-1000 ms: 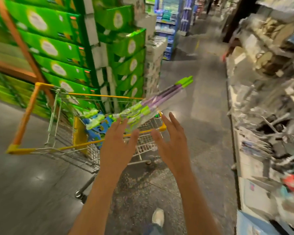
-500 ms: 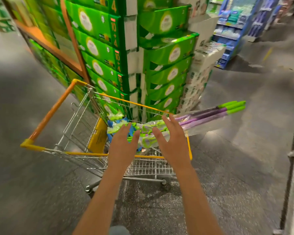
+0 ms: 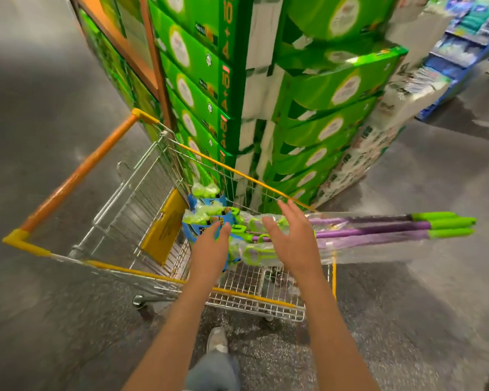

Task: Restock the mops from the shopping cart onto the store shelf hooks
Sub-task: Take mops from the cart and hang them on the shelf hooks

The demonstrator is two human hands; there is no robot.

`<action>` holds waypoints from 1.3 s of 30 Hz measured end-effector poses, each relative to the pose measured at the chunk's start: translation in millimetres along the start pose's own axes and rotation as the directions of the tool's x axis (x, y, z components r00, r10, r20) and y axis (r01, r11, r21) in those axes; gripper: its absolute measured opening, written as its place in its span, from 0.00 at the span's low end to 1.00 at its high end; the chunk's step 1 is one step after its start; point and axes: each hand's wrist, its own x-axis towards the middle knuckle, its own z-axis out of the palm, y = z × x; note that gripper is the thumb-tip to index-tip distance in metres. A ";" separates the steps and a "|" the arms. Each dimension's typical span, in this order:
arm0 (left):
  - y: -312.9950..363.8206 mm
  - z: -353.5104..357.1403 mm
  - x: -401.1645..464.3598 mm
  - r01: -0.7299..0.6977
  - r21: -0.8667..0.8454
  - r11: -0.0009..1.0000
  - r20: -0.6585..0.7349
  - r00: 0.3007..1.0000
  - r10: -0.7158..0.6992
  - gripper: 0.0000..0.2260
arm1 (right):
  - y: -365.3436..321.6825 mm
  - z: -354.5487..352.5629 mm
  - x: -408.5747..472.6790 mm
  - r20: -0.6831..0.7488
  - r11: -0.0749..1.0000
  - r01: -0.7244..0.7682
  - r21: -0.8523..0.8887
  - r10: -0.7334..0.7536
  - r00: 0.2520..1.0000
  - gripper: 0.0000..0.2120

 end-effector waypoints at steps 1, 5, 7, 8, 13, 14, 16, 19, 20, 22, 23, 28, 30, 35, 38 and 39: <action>-2.9 4.7 12.5 0.019 -0.009 1.000 0.004 1.000 -0.019 0.26 | 4.5 3.2 11.6 0.011 1.000 -0.013 -0.013 0.013 1.000 0.31; -22.0 29.1 55.1 0.239 -0.176 0.955 0.062 0.971 -0.231 0.18 | 25.7 25.7 55.7 0.072 0.995 -0.092 -0.037 0.095 0.993 0.31; -28.5 42.2 69.5 0.380 -0.278 0.882 0.112 0.925 -0.363 0.18 | 35.1 37.4 69.5 0.104 0.991 -0.133 -0.014 0.133 0.986 0.30; -34.3 50.3 78.7 0.453 -0.325 0.830 0.144 0.891 -0.430 0.20 | 41.3 45.4 78.4 0.124 0.989 -0.149 -0.011 0.150 0.981 0.29; -60.3 83.4 97.4 0.618 -0.493 0.613 0.255 0.776 -0.577 0.26 | 77.2 75.2 105.9 0.243 0.982 -0.172 -0.074 0.186 0.952 0.28; -66.4 89.8 100.6 0.630 -0.529 0.569 0.278 0.762 -0.585 0.28 | 85.8 81.1 109.9 0.268 0.979 -0.188 -0.081 0.203 0.942 0.28; -77.4 104.7 112.9 0.647 -0.585 0.489 0.300 0.733 -0.611 0.30 | 104.3 93.1 120.8 0.324 0.969 -0.224 -0.107 0.247 0.913 0.28; -96.6 126.1 128.2 0.647 -0.627 0.434 0.318 0.721 -0.616 0.27 | 129.5 110.8 132.4 0.414 0.956 -0.251 -0.152 0.292 0.862 0.27; -103.9 135.2 131.6 0.648 -0.640 0.412 0.323 0.714 -0.621 0.27 | 140.7 117.1 134.9 0.443 0.953 -0.246 -0.174 0.299 0.845 0.27; -113.0 147.3 137.8 0.653 -0.667 0.359 0.327 0.689 -0.646 0.27 | 158.3 127.7 138.8 0.490 0.953 -0.216 -0.213 0.296 0.820 0.27; -117.6 153.1 140.9 0.655 -0.680 0.329 0.324 0.671 -0.667 0.27 | 167.8 133.5 141.3 0.519 0.953 -0.200 -0.230 0.294 0.803 0.27; -140.7 178.2 158.6 0.636 -0.752 0.176 0.341 0.603 -0.721 0.27 | 202.1 155.1 150.3 0.621 0.944 -0.132 -0.302 0.300 0.725 0.28; -150.0 188.0 167.7 0.606 -0.788 0.105 0.353 0.585 -0.731 0.26 | 213.6 162.0 152.2 0.640 0.940 -0.095 -0.328 0.295 0.710 0.26; -169.4 203.2 191.1 0.539 -0.839 -0.080 0.438 0.580 -0.687 0.36 | 223.1 172.9 161.7 0.694 0.900 0.049 -0.432 0.298 0.655 0.26; -179.8 210.0 201.1 0.534 -0.833 -0.143 0.476 0.560 -0.679 0.39 | 221.7 180.6 169.2 0.704 0.874 0.082 -0.479 0.327 0.631 0.27; -180.9 209.8 202.7 0.530 -0.833 -0.159 0.483 0.558 -0.674 0.40 | 222.8 183.7 170.7 0.704 0.862 0.101 -0.497 0.333 0.627 0.27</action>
